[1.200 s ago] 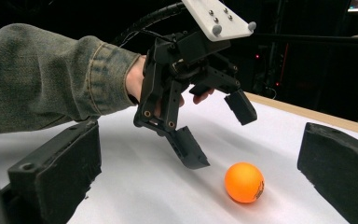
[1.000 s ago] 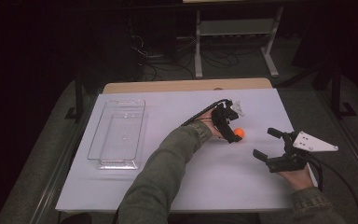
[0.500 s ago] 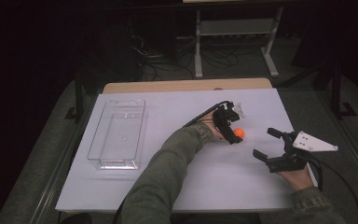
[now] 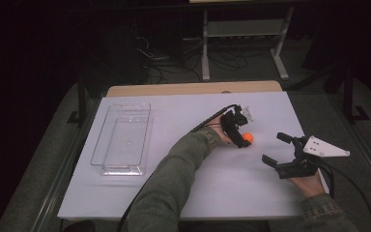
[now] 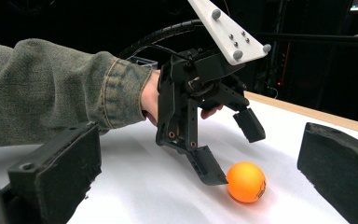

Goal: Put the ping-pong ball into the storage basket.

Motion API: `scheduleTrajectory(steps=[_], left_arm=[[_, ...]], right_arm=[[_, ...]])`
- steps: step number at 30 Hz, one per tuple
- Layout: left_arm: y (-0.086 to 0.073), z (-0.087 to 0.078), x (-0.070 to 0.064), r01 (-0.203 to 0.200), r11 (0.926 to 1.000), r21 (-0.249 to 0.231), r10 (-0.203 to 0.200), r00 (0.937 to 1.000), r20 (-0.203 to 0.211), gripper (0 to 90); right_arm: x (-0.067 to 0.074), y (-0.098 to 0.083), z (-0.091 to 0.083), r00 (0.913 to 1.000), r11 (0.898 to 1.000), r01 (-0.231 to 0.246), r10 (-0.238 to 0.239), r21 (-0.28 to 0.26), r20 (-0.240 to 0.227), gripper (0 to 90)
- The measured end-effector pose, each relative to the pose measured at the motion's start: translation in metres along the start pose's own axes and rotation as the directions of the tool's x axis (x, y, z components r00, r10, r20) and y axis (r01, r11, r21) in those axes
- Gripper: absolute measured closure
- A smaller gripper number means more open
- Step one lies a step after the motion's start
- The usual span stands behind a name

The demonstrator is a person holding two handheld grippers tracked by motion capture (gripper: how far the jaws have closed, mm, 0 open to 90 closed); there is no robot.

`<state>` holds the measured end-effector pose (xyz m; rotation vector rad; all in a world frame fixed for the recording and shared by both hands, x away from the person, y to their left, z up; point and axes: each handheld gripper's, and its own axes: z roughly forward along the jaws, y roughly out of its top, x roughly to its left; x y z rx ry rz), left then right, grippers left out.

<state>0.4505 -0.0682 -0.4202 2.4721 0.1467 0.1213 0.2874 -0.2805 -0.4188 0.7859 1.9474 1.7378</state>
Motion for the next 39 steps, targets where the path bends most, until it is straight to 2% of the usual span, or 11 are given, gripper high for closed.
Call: scheduleTrajectory(steps=[12,16,24,32,39], left_arm=[[0.000,0.006,-0.002,-0.018,0.9998,-0.007,0.019,0.9993,0.034,28.3],[-0.001,0.008,-0.002,-0.027,0.9996,-0.005,0.027,0.9989,0.039,31.4],[-0.002,0.014,-0.002,-0.016,0.9998,-0.011,0.017,0.9986,0.051,36.4],[-0.003,0.015,0.000,-0.005,0.9998,-0.020,0.007,0.9975,0.070,46.3],[-0.004,0.015,0.001,-0.011,0.9998,-0.016,0.012,0.9978,0.064,50.5]], right_arm=[[0.000,0.000,0.000,1.0000,1.000,-0.001,0.001,0.000,0.000,0.0],[0.000,0.000,0.000,1.0000,1.000,-0.001,0.001,0.000,0.000,0.0],[0.000,0.000,0.000,1.0000,1.000,0.000,0.000,0.000,0.000,0.0],[0.000,0.000,-0.001,1.0000,1.000,0.002,-0.002,0.000,0.000,0.0],[0.000,0.000,0.000,1.0000,1.000,0.001,-0.001,0.001,-0.001,0.0]])
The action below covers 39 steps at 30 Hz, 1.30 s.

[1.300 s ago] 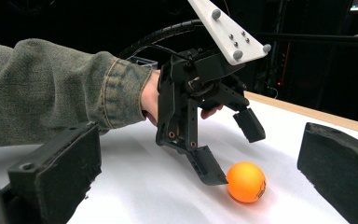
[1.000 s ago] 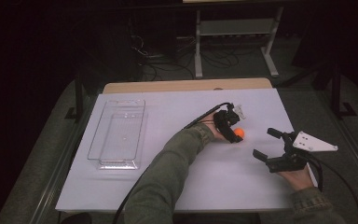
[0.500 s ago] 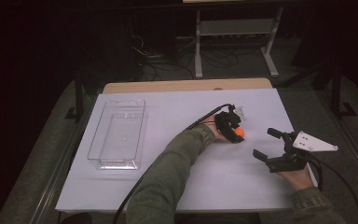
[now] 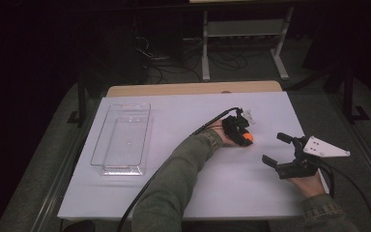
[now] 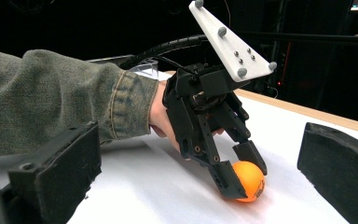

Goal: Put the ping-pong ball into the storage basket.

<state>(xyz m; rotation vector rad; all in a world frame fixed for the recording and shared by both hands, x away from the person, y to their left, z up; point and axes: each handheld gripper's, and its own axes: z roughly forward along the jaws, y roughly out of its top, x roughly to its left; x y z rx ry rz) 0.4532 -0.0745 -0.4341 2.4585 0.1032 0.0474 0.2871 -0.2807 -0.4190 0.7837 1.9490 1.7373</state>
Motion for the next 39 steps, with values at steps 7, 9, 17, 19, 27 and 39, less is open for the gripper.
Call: scheduleTrajectory(steps=[7,9,17,19,27,39], left_arm=[[0.001,-0.001,-0.002,-0.008,1.0000,0.004,0.008,1.0000,-0.002,50.7],[0.001,-0.002,-0.002,-0.011,0.9999,0.004,0.011,0.9999,-0.005,50.7],[0.004,-0.009,-0.002,-0.017,0.9998,-0.003,0.017,0.9998,-0.011,50.7],[0.005,-0.011,-0.003,-0.019,0.9998,-0.002,0.019,0.9997,-0.014,50.7],[0.007,-0.019,-0.006,-0.026,0.9996,-0.006,0.026,0.9995,-0.017,50.7],[0.013,-0.039,-0.011,-0.047,0.9988,-0.015,0.046,0.9987,-0.021,50.8]], right_arm=[[0.000,0.000,0.000,1.0000,1.000,-0.001,0.001,0.000,0.000,0.0],[0.000,0.000,0.000,1.0000,1.000,0.000,0.000,0.000,0.001,0.0],[0.000,0.000,-0.001,1.0000,1.000,0.001,-0.001,-0.005,0.002,0.0],[0.000,0.000,-0.001,1.0000,1.000,0.001,-0.001,-0.004,0.002,0.0],[0.000,0.000,0.000,1.0000,1.000,0.001,-0.001,-0.004,0.002,0.0],[0.001,-0.001,0.000,1.0000,1.000,0.000,0.000,0.000,-0.003,0.0]])
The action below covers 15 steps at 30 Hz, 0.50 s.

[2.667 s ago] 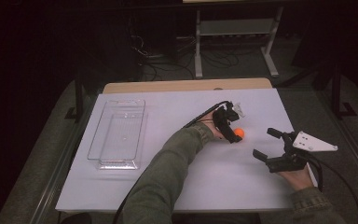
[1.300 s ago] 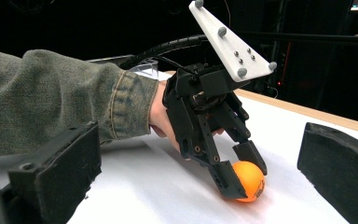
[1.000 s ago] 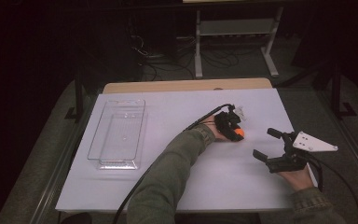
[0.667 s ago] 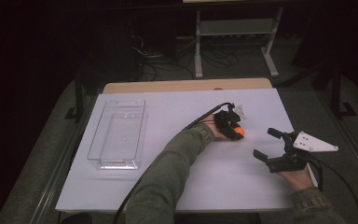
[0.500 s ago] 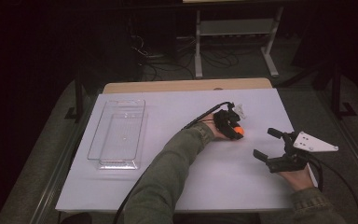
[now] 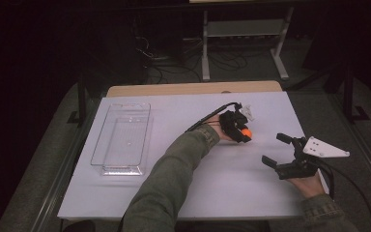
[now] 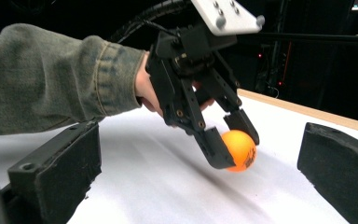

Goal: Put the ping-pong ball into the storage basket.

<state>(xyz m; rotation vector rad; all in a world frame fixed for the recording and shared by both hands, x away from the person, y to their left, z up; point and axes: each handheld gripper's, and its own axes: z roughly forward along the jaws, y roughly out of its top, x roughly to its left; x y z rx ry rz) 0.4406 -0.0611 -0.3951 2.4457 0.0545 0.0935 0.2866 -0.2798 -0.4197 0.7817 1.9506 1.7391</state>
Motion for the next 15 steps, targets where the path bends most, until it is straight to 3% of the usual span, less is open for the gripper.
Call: scheduleTrajectory(steps=[15], left_arm=[[0.006,-0.026,-0.005,-0.017,0.9998,-0.014,0.017,0.9996,-0.024,50.8]], right_arm=[[0.000,-0.001,0.001,1.0000,1.000,-0.004,0.004,0.005,0.004,0.0]])
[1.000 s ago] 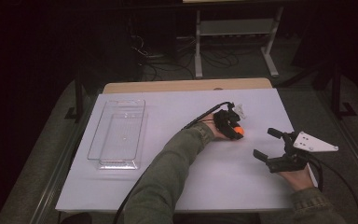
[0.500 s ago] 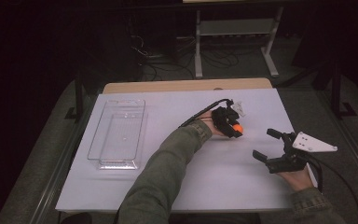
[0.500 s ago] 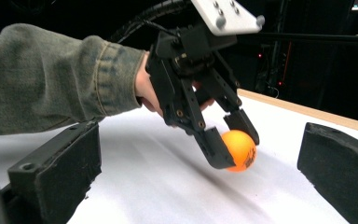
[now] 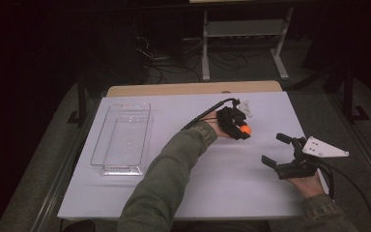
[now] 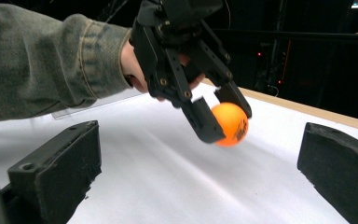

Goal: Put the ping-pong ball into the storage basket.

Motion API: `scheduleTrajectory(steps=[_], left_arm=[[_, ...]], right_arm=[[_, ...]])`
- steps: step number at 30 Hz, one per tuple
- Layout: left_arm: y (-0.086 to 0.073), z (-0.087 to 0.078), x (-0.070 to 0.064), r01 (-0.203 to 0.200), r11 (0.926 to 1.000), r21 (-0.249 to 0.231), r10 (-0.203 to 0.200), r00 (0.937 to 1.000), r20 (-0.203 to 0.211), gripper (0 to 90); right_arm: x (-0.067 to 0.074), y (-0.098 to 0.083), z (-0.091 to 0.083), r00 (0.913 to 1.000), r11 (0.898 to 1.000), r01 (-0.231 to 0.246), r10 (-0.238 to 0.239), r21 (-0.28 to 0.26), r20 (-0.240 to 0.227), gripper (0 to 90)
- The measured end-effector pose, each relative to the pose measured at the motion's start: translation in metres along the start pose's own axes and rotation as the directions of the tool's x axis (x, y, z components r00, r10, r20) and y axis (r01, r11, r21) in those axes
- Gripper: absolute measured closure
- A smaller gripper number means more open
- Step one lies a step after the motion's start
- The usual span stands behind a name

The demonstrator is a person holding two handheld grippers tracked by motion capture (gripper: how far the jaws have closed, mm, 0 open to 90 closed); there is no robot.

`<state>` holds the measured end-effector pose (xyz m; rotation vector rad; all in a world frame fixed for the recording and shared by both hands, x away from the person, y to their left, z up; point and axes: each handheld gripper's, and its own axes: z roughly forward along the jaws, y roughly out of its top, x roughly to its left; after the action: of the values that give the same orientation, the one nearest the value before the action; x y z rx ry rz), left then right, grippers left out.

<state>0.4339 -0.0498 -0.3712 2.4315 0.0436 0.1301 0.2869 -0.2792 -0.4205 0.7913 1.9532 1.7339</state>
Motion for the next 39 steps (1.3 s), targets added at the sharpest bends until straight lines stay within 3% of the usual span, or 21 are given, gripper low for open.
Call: scheduleTrajectory(steps=[39], left_arm=[[-0.005,-0.055,-0.015,-0.010,0.9983,-0.057,0.008,0.9996,-0.027,50.8]], right_arm=[[0.002,-0.001,0.002,1.0000,1.000,0.006,-0.006,0.010,-0.005,0.0]])
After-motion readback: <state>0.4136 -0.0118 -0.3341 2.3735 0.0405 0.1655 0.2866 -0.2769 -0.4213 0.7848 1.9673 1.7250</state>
